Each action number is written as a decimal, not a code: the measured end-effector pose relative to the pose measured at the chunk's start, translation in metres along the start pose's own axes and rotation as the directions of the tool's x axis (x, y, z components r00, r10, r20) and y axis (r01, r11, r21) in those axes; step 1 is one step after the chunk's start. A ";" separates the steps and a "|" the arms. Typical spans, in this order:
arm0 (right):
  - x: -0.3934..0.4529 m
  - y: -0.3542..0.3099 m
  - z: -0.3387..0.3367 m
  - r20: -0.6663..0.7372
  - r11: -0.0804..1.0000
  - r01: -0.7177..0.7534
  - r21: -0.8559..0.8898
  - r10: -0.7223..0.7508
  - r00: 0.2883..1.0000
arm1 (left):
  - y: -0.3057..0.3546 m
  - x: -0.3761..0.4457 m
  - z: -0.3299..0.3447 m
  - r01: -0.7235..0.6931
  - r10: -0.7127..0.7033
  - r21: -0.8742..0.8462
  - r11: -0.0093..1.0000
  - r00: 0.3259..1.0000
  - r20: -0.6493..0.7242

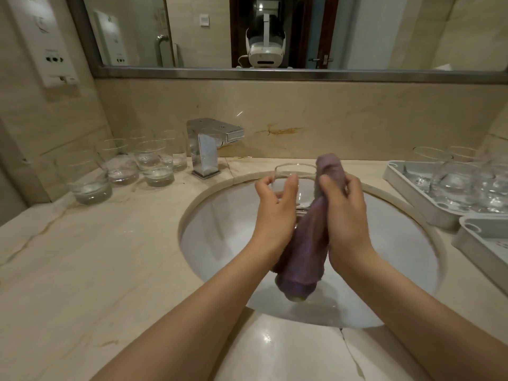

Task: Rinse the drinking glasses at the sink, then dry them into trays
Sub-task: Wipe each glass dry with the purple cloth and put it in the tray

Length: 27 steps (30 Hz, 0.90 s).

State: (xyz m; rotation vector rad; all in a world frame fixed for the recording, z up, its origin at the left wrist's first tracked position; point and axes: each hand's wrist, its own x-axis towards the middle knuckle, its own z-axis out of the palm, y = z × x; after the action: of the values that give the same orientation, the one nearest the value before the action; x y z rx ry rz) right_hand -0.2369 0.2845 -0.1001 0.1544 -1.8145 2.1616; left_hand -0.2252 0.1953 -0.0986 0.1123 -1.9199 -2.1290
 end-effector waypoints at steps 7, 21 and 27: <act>-0.007 0.018 0.003 0.080 0.747 0.584 -0.318 -0.593 0.801 | 0.003 -0.004 0.004 0.087 -0.085 -0.153 0.984 0.996 0.016; 0.036 -0.019 -0.028 0.031 0.999 0.003 -0.039 -0.002 1.000 | 0.007 0.007 -0.025 -0.078 0.066 0.015 0.997 0.925 0.375; 0.037 -0.031 -0.038 0.392 0.953 0.229 -0.199 -0.137 0.910 | 0.020 0.015 -0.058 -0.146 0.079 0.127 0.981 0.901 0.426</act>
State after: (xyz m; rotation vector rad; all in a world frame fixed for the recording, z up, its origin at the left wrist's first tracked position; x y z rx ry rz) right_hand -0.2581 0.3320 -0.0674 0.6964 -2.1493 1.8547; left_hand -0.2233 0.1338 -0.0838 -0.4557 -2.2615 -2.0445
